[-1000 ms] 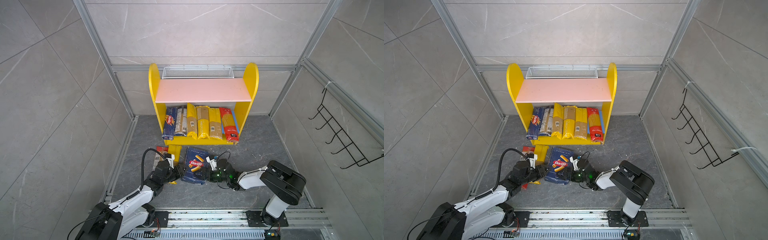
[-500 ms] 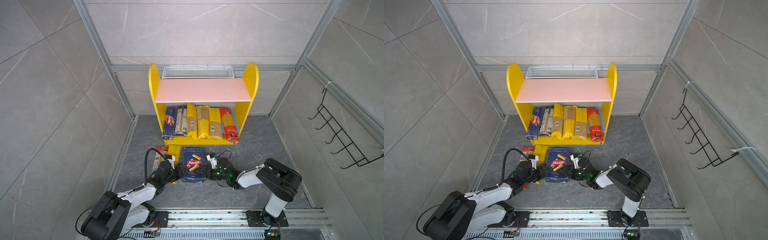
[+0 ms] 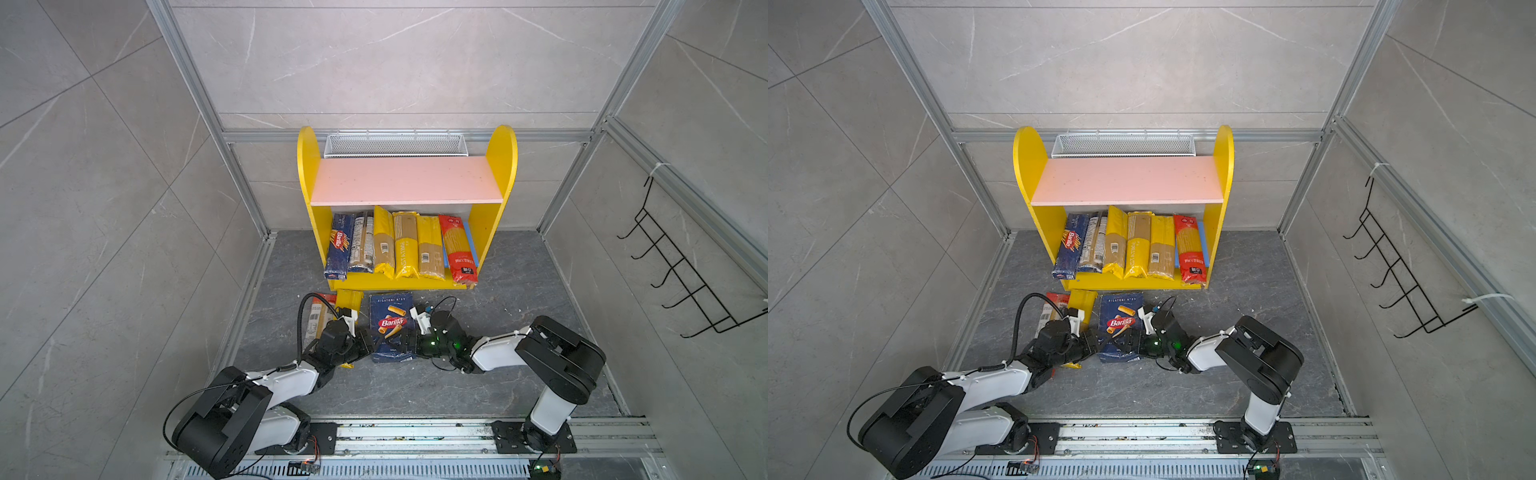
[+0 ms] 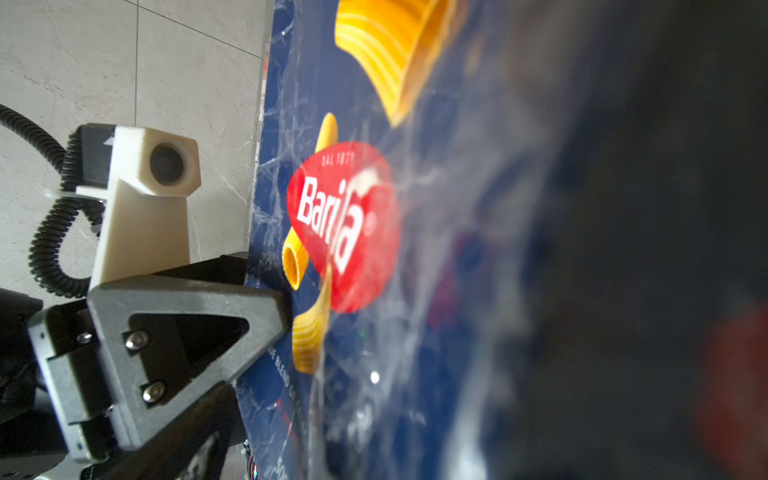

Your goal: Place and organize the pasta boxes and bags onto the shelf

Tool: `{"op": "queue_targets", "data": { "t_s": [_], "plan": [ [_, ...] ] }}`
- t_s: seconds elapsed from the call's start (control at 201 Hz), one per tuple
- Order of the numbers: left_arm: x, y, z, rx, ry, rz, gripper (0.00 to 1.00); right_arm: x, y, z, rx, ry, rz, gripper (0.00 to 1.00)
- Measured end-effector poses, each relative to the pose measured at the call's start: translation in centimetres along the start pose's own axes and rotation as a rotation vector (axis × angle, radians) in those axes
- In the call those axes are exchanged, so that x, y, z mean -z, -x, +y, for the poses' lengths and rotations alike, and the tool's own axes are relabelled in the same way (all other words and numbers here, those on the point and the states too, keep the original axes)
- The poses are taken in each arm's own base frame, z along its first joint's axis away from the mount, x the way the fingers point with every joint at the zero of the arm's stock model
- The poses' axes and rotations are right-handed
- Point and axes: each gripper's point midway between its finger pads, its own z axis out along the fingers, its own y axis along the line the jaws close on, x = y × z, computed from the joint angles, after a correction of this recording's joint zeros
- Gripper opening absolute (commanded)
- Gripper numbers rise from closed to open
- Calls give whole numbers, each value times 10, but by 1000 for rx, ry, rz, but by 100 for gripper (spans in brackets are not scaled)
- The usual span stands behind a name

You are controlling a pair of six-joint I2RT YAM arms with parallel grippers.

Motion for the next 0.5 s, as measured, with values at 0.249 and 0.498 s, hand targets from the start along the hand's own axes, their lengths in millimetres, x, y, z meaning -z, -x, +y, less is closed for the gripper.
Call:
{"op": "queue_targets", "data": {
  "t_s": [0.249,0.498],
  "plan": [
    [10,-18,-1,-21,25,60,86,1,-8,-6,3,-34,21,72],
    [34,-32,-11,-50,17,88,96,1,-13,-5,11,-33,32,58]
  ]
}}
